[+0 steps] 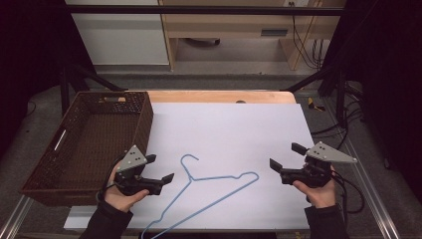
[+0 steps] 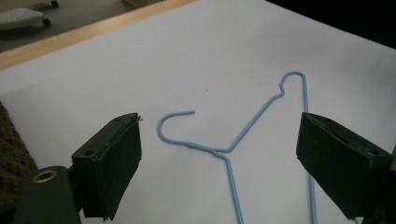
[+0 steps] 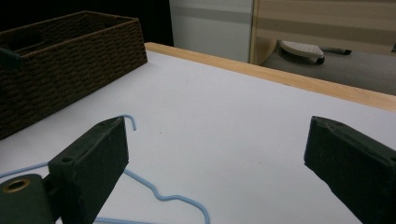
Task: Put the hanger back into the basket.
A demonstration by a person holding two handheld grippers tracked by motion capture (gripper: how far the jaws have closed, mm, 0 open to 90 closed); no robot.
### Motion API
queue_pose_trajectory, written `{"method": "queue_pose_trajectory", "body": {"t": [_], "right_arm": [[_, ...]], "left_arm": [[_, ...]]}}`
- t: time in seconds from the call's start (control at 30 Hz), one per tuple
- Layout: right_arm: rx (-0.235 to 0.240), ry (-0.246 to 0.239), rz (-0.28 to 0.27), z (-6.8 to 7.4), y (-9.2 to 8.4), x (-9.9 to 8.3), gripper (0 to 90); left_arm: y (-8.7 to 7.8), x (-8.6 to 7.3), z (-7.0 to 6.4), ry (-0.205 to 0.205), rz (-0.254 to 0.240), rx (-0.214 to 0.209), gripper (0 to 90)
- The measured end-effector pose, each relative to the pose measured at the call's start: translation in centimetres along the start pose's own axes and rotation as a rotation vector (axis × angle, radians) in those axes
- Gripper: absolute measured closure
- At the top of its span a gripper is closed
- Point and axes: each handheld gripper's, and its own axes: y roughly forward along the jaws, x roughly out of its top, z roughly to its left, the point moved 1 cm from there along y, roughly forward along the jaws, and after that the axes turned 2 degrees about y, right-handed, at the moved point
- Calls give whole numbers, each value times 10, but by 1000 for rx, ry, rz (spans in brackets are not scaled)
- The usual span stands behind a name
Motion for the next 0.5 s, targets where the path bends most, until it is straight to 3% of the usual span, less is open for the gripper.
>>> {"method": "queue_pose_trajectory", "body": {"t": [0.27,0.3,0.33,0.5], "right_arm": [[8,-12,19,1,2,0,69],[10,-16,21,1,3,1,69],[11,-13,21,2,3,1,69],[11,-19,26,3,4,1,69]], "left_arm": [[28,0,-4,22,173,-39,194],[28,0,-4,22,173,-39,204],[34,1,-4,28,216,-49,207],[48,1,-7,42,300,-76,253]]}}
